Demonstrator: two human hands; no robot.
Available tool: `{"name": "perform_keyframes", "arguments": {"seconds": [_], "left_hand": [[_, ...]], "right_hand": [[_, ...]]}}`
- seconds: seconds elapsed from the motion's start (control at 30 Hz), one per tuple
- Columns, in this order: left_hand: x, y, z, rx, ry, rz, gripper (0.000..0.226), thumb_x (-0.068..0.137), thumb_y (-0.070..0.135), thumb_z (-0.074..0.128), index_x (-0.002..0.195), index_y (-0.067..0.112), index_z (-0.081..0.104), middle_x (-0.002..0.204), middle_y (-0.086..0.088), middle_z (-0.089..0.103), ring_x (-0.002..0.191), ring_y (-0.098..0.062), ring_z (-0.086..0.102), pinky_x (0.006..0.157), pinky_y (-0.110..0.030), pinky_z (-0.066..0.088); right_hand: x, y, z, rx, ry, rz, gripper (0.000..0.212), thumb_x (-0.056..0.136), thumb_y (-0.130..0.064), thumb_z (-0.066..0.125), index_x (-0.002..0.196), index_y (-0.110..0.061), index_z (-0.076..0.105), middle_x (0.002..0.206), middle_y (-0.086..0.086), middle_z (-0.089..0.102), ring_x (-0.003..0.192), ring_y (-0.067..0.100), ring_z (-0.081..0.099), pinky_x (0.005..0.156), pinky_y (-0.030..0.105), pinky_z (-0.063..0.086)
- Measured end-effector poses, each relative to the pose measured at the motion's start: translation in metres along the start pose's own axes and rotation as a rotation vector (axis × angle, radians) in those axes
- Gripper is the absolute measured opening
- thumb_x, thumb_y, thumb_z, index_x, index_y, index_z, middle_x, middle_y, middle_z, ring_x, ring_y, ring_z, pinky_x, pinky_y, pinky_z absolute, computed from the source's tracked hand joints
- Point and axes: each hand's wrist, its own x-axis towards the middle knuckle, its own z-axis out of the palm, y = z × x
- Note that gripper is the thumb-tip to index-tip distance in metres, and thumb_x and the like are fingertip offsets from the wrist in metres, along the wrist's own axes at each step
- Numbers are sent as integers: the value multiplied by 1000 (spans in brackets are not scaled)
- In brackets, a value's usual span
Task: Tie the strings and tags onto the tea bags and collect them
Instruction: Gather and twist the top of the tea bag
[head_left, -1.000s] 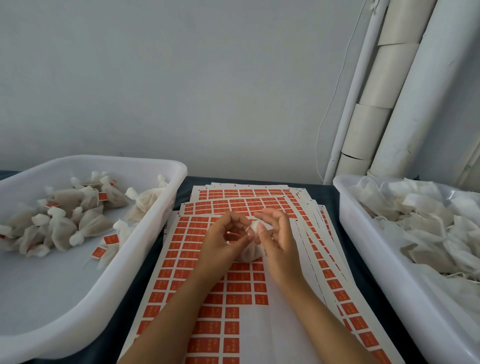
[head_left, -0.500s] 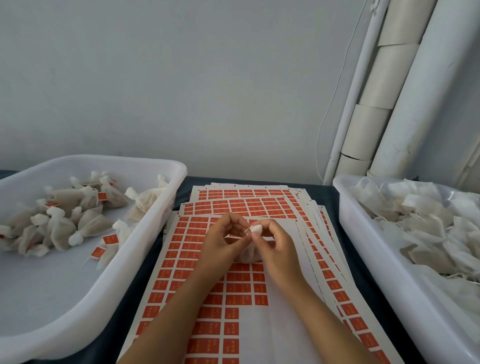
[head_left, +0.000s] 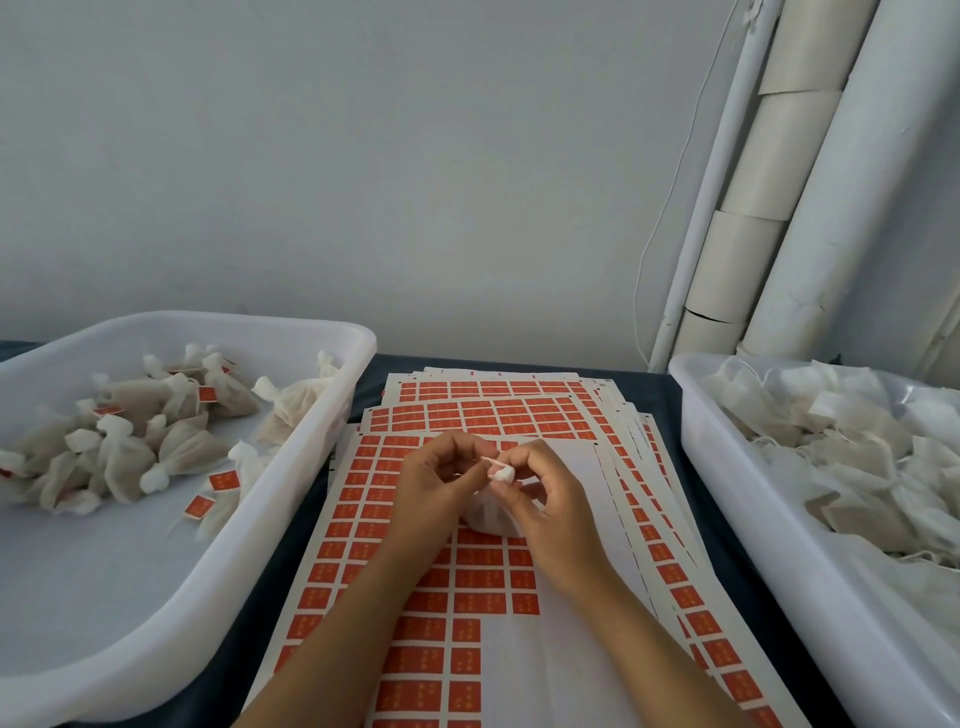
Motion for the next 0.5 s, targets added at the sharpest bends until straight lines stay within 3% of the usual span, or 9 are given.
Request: {"name": "perform_keyframes", "arguments": {"seconds": [0.5], "left_hand": [[-1, -2, 2, 15, -69, -19, 7, 83, 11, 68, 83, 18, 66, 80, 4, 68, 75, -17, 67, 64, -20, 55]], "right_hand": [[0, 1, -4, 31, 105, 62, 8, 87, -27, 61, 85, -33, 57, 88, -20, 62, 90, -5, 58, 69, 5, 46]]}}
